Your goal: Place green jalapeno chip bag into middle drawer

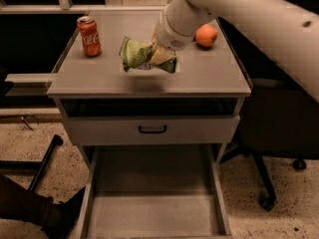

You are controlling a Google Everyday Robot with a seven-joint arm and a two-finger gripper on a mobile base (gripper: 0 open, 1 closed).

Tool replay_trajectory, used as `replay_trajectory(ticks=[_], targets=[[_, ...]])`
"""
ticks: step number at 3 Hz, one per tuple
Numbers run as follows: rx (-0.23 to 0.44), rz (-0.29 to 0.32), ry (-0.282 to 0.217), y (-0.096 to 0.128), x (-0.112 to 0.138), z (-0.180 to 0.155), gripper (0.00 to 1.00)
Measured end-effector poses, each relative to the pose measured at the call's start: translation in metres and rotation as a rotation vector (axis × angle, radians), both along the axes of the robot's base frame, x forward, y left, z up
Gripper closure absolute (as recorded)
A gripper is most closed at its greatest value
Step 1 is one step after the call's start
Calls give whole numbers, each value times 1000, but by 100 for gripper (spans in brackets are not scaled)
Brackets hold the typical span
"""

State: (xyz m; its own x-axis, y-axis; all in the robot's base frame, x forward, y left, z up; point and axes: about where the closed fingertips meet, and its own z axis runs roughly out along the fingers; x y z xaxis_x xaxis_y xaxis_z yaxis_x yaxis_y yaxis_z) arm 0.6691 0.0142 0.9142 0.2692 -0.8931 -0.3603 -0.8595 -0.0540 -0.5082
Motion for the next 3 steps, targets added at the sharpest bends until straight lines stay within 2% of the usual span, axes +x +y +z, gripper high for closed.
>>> replay_trajectory(ticks=[1,2,3], targets=[[53,-27,-75,-13,-65,31,100],[94,-3,-46,-23,-116,-10,100],[108,48,70,-46,-161,-89,100]])
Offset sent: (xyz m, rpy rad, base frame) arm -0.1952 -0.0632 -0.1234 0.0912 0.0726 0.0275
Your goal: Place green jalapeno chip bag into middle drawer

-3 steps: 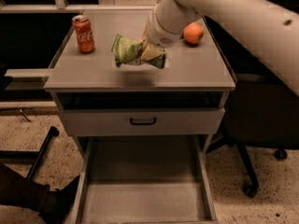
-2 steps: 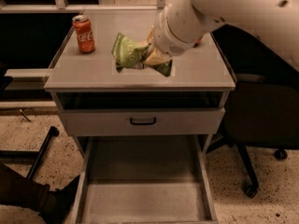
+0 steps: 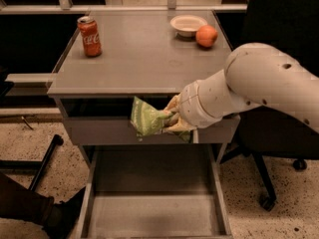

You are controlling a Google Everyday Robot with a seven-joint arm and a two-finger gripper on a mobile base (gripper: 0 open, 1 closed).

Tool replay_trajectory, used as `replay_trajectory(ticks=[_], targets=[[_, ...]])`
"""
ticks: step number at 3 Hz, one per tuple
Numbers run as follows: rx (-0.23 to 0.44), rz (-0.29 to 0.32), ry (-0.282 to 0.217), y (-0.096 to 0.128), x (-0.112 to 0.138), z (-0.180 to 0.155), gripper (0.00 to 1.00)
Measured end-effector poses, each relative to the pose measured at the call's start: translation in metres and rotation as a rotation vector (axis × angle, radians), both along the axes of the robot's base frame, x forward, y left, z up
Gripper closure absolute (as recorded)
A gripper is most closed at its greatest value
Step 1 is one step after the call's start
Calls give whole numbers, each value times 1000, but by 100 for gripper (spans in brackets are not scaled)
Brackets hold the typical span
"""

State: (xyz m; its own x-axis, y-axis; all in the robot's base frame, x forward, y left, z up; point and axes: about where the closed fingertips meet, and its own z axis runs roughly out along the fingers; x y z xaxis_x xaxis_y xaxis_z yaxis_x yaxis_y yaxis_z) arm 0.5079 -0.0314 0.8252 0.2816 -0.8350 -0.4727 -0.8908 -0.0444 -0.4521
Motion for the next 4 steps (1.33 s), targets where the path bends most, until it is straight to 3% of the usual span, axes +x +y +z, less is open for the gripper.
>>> replay_trajectory(ticks=[2,4], targets=[[16,-15,21,0,-4,-13,100],[51,-177,164,-29,-44,-139,100]])
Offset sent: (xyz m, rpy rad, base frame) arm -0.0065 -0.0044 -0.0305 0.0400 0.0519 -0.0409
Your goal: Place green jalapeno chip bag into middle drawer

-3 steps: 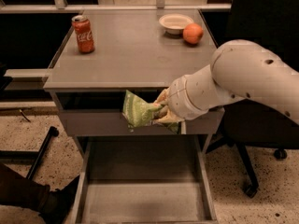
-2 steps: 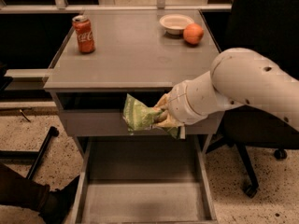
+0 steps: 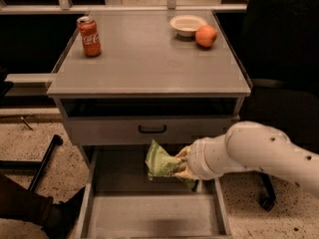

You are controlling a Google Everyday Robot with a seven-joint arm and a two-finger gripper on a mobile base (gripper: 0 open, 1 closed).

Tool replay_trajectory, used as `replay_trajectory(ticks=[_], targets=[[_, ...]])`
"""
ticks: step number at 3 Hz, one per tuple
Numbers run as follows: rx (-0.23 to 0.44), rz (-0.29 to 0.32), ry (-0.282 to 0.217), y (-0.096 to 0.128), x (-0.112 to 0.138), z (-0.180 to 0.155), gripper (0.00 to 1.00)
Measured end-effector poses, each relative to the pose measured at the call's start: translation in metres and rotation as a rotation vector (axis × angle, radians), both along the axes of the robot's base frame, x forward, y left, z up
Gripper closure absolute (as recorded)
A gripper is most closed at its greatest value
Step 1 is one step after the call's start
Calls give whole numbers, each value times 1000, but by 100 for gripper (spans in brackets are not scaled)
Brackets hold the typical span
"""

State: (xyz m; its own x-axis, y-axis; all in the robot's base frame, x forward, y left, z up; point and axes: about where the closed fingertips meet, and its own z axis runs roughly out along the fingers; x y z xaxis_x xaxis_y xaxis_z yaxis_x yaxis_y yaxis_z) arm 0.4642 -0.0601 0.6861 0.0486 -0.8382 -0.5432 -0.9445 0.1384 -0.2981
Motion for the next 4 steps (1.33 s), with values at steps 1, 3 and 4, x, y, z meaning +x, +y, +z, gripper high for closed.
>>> replay_trajectory(ticks=[1,3,4], targets=[[23,-55,41,-4,-23,-53,100],[51,-31,63,3,-18,-77,100],[103,4,77,24,-4,-133,100]])
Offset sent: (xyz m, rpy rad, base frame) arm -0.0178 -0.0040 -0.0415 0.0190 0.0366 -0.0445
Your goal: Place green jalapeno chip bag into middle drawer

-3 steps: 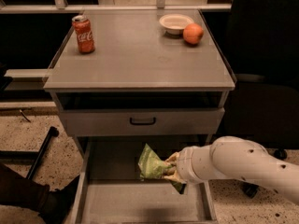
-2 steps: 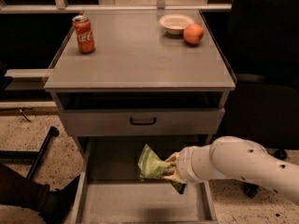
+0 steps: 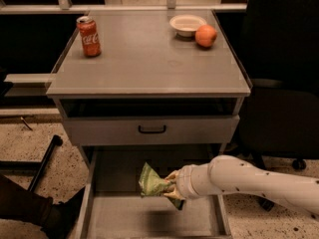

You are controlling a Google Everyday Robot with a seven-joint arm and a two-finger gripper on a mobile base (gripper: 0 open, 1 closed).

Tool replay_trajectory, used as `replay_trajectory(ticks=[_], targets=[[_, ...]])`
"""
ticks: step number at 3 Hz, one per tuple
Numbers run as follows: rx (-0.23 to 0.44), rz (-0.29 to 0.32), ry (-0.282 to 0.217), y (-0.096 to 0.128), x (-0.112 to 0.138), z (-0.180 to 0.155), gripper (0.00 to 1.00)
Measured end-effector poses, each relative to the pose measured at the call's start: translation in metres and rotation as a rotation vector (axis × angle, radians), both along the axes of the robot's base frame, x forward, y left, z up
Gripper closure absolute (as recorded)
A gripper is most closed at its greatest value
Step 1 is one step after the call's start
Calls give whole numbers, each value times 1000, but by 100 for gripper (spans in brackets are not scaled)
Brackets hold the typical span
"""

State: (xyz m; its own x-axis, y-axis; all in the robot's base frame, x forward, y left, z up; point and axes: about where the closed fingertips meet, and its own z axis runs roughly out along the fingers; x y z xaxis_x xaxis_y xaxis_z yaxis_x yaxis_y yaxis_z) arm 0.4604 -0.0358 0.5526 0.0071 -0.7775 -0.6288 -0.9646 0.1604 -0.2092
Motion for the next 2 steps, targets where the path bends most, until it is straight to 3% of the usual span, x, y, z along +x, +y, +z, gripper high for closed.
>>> replay_trajectory(ticks=[2], targets=[[117,-8,-5,44,14,-87,100]])
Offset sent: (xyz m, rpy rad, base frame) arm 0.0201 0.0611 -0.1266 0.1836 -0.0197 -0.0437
